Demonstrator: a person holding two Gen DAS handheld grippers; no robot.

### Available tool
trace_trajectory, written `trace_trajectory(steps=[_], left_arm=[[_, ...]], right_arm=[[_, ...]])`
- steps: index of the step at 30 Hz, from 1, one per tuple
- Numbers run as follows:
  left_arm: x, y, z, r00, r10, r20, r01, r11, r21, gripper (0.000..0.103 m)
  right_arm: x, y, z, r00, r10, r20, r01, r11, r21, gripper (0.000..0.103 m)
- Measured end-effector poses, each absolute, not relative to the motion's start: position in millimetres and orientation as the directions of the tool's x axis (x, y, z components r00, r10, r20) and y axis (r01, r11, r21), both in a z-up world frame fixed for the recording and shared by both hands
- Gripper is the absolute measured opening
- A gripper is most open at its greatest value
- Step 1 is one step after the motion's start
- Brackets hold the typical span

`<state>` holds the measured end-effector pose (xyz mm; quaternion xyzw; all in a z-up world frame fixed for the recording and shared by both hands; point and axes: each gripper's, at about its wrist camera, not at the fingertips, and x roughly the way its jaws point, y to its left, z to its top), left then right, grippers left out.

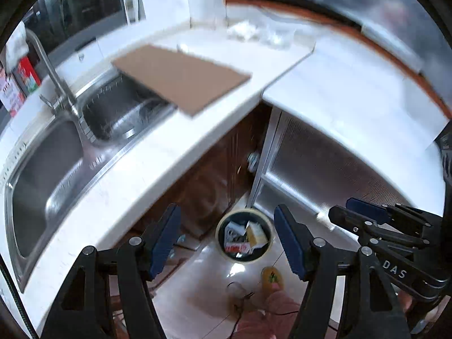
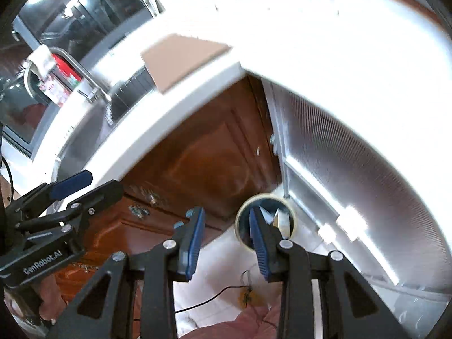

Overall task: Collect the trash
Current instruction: 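Raise both tools back toward the counter, then grasp the small white bottle with the left gripper while the right gripper grasps the plastic bag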

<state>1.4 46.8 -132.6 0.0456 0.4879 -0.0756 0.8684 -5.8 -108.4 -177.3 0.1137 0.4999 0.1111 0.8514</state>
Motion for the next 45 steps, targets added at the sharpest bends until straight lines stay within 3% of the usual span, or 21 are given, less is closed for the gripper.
trace_trajectory(steps=[6, 16, 25, 35, 45], left_arm=[[0.4, 60.1, -75.1, 0.57, -0.115, -0.813, 0.19, 0.982, -0.006, 0.074], [24.1, 82.6, 9.5, 0.679, -0.029, -0.734, 0.155, 0.982, 0.104, 0.074], [97.6, 93.4, 56.7, 0.665, -0.038, -0.746, 0.139, 0.988, 0.073, 0.074], [217.5, 77.4, 65.6, 0.644, 0.038, -0.764, 0.06, 0.993, 0.099, 0.074], [345.3, 61.8, 14.7, 0.56, 0.07, -0.826, -0.021, 0.997, 0.069, 0.074]], right_arm=[[-11.1, -110.6, -113.0, 0.571, 0.277, -0.773, -0.084, 0.956, 0.281, 0.037], [5.4, -118.5, -15.6, 0.658, 0.266, -0.704, -0.116, 0.96, 0.254, 0.041], [73.9, -143.7, 34.2, 0.67, 0.238, -0.703, -0.109, 0.969, 0.223, 0.045], [193.7, -189.2, 59.2, 0.659, 0.238, -0.714, -0.151, 0.971, 0.185, 0.045], [325.5, -225.9, 14.2, 0.558, 0.3, -0.774, -0.178, 0.954, 0.242, 0.045]])
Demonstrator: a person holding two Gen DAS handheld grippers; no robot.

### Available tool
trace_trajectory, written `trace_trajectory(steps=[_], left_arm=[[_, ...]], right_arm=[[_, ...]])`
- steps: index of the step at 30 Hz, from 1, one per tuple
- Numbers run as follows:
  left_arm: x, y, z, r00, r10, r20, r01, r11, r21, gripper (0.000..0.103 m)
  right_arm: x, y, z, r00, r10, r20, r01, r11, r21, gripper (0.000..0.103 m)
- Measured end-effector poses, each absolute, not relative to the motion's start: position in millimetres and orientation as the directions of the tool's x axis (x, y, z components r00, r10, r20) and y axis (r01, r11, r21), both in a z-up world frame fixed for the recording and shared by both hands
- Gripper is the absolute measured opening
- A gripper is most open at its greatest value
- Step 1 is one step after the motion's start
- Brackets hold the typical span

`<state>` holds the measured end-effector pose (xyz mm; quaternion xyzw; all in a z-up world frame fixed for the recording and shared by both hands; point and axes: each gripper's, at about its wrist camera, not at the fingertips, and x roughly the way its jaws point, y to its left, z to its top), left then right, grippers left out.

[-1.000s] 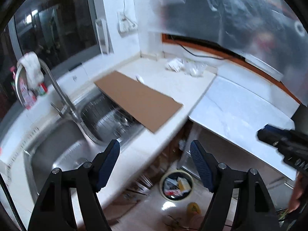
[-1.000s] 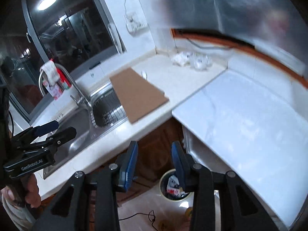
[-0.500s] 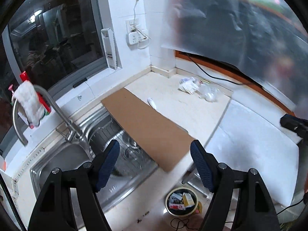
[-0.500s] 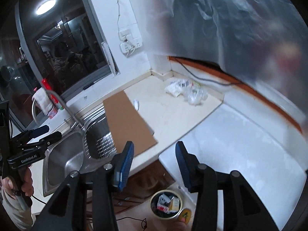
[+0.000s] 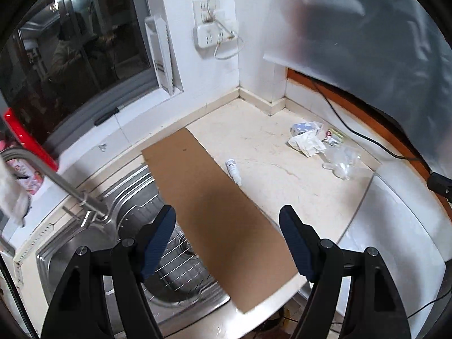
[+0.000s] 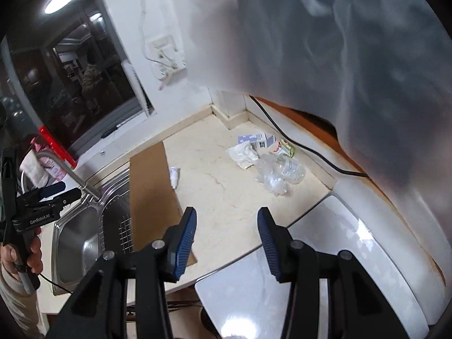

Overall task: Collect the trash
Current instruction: 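Grasp the small white bottle with the left gripper while the right gripper grasps the plastic bag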

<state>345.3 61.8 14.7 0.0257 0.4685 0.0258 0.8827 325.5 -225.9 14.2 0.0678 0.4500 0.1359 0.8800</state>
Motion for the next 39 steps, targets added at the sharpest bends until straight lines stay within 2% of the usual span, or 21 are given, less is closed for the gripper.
trace_trajectory(steps=[10, 12, 14, 20, 28, 35, 39], left_arm=[[450.9, 61.2, -49.7, 0.485, -0.019, -0.874, -0.017, 0.999, -0.031, 0.073], [471.9, 61.9, -64.6, 0.475, -0.023, -0.88, -0.016, 0.999, -0.034, 0.07], [495.2, 64.3, -85.6, 0.442, -0.033, -0.896, -0.01, 0.999, -0.042, 0.063], [543.5, 74.7, -142.2, 0.355, -0.06, -0.933, -0.009, 0.998, -0.067, 0.061], [576.0, 87.8, -195.8, 0.277, -0.089, -0.957, -0.037, 0.994, -0.103, 0.051], [589.1, 86.0, -218.7, 0.246, -0.123, -0.961, -0.034, 0.99, -0.135, 0.043], [593.8, 82.9, -225.5, 0.236, -0.126, -0.964, -0.032, 0.99, -0.137, 0.042]], right_arm=[[421.2, -236.5, -55.4, 0.45, 0.269, -0.851, -0.101, 0.963, 0.251, 0.045], [435.8, -235.4, -70.8, 0.431, 0.258, -0.865, -0.078, 0.965, 0.249, 0.045], [451.3, -234.5, -86.4, 0.412, 0.243, -0.878, -0.059, 0.969, 0.24, 0.045], [491.9, -228.8, -140.4, 0.348, 0.213, -0.913, 0.011, 0.973, 0.231, 0.045], [519.1, -218.2, -184.0, 0.315, 0.15, -0.937, 0.034, 0.985, 0.169, 0.045], [530.3, -218.0, -203.3, 0.306, 0.106, -0.946, 0.046, 0.991, 0.126, 0.045], [533.5, -218.9, -207.4, 0.311, 0.095, -0.946, 0.041, 0.993, 0.113, 0.045]])
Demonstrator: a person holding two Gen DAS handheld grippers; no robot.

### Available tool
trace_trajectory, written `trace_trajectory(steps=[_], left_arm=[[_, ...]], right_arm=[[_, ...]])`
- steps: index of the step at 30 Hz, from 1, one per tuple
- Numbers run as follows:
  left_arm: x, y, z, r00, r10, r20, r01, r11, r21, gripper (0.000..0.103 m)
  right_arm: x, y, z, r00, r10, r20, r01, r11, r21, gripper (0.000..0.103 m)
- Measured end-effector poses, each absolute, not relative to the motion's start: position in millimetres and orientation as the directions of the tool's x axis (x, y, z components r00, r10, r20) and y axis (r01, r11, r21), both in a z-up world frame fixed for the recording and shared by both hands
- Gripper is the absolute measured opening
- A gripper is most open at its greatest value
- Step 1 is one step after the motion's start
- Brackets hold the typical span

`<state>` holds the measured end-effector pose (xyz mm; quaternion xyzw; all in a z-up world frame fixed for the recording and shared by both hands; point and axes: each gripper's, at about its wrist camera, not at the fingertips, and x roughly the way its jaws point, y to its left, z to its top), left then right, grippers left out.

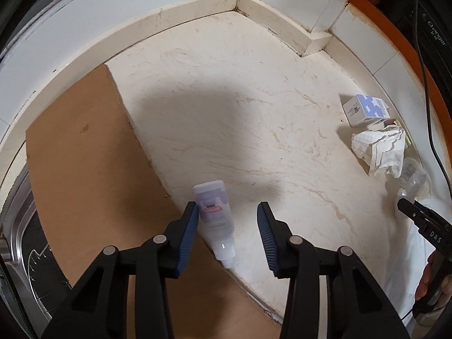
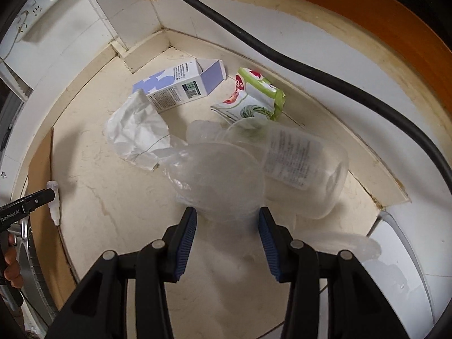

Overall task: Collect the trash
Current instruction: 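Grasp the small white bottle with the left gripper while the right gripper grasps the plastic bag, then carry the bottle and plastic bag down toward the floor bin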

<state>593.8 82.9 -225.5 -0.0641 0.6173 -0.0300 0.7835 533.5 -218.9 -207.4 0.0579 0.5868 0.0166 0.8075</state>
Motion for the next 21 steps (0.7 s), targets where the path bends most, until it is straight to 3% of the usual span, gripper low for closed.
trace_trajectory(steps=[9, 11, 13, 21], left_arm=[[603.3, 76.6, -233.6, 0.231, -0.109, -0.967, -0.025, 0.993, -0.118, 0.04], [605.4, 74.2, -235.4, 0.226, -0.115, -0.967, -0.025, 0.992, -0.124, 0.024], [605.6, 73.6, -236.9, 0.221, -0.12, -0.968, -0.034, 0.991, -0.131, 0.023], [595.2, 69.0, -230.4, 0.243, -0.121, -0.963, -0.054, 0.989, -0.137, 0.022]], right_arm=[[536.7, -218.1, -213.3, 0.316, 0.073, -0.946, 0.038, 0.995, 0.089, 0.045], [536.3, -217.1, -214.2, 0.321, 0.067, -0.945, 0.033, 0.996, 0.082, 0.045], [534.7, -215.7, -214.1, 0.331, 0.058, -0.942, 0.023, 0.997, 0.07, 0.033], [514.8, -222.3, -204.7, 0.357, 0.094, -0.929, 0.025, 0.994, 0.111, 0.026]])
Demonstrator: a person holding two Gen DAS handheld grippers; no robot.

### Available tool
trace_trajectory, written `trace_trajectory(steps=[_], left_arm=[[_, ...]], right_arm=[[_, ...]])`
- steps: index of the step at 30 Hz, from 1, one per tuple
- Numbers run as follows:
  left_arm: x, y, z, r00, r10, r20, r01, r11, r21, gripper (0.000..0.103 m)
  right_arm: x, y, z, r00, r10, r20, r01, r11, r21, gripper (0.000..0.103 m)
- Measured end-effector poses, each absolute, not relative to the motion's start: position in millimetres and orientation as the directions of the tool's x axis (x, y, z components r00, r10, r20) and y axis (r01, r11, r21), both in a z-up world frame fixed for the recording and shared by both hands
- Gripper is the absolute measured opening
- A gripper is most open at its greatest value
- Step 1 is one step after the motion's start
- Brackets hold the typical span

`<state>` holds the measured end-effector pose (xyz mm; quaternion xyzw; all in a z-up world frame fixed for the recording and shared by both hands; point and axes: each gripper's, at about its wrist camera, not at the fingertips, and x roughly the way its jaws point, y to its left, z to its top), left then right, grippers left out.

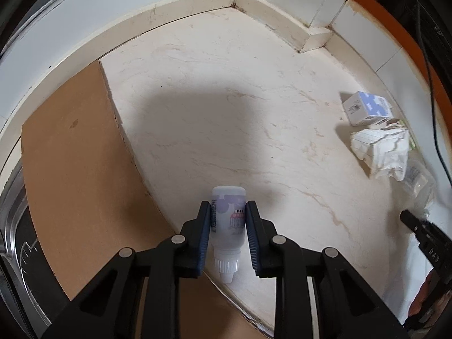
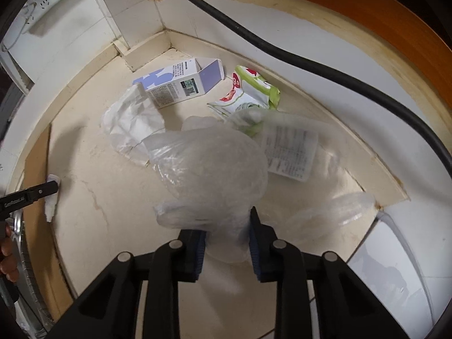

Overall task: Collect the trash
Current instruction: 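Carry the bottle and plastic bag down toward the floor bin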

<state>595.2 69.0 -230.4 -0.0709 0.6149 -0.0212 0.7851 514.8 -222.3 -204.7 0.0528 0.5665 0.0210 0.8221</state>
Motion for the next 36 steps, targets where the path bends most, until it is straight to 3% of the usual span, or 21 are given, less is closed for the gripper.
trace_trajectory(steps=[14, 26, 36], left_arm=[[510.1, 39.4, -141.6, 0.328, -0.195, -0.924, 0.01, 0.979, -0.203, 0.022], [381.0, 20.8, -43.2, 0.445, -0.234, -0.865, 0.067, 0.971, -0.229, 0.022], [267.7, 14.4, 6.6, 0.481, -0.244, -0.842, 0.14, 0.969, -0.201, 0.022]], right_arm=[[442.6, -225.8, -136.8, 0.435, 0.251, -0.865, -0.019, 0.963, 0.269, 0.025], [357.5, -200.6, -71.4, 0.448, 0.401, -0.799, -0.205, 0.916, 0.345, 0.025], [273.6, -176.4, -37.4, 0.42, 0.497, -0.759, -0.284, 0.866, 0.41, 0.025]])
